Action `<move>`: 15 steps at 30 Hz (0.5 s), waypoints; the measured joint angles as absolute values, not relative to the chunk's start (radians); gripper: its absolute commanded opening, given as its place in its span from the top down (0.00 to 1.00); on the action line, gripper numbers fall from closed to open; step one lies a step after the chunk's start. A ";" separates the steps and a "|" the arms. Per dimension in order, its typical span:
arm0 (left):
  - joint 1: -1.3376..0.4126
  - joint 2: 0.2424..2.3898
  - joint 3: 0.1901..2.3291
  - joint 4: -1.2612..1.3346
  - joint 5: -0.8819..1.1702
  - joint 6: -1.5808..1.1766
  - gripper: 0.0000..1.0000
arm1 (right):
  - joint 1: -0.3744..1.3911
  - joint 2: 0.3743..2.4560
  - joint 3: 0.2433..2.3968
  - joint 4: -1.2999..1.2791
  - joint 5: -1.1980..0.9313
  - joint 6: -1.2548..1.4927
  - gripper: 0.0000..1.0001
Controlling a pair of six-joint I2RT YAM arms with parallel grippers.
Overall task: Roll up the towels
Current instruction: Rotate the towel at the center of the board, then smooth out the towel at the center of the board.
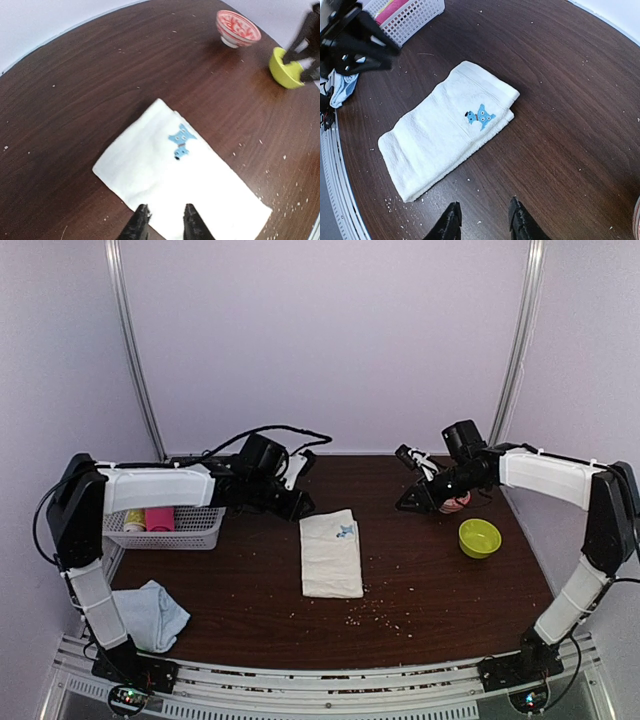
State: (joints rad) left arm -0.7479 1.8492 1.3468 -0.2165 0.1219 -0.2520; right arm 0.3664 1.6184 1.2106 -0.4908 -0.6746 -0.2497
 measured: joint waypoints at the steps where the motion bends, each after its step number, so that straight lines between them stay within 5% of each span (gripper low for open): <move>1: -0.760 1.815 1.305 -0.197 0.134 -0.252 0.83 | 0.370 1.633 1.225 -0.495 -0.671 -0.245 0.67; 7: -0.934 1.807 1.142 -0.126 0.162 -0.221 0.98 | 0.429 1.789 1.372 -0.499 -0.658 -0.208 0.69; 15: -1.057 1.936 1.088 -0.076 0.162 -0.215 1.00 | 0.511 2.078 1.595 -0.486 -0.684 -0.133 0.71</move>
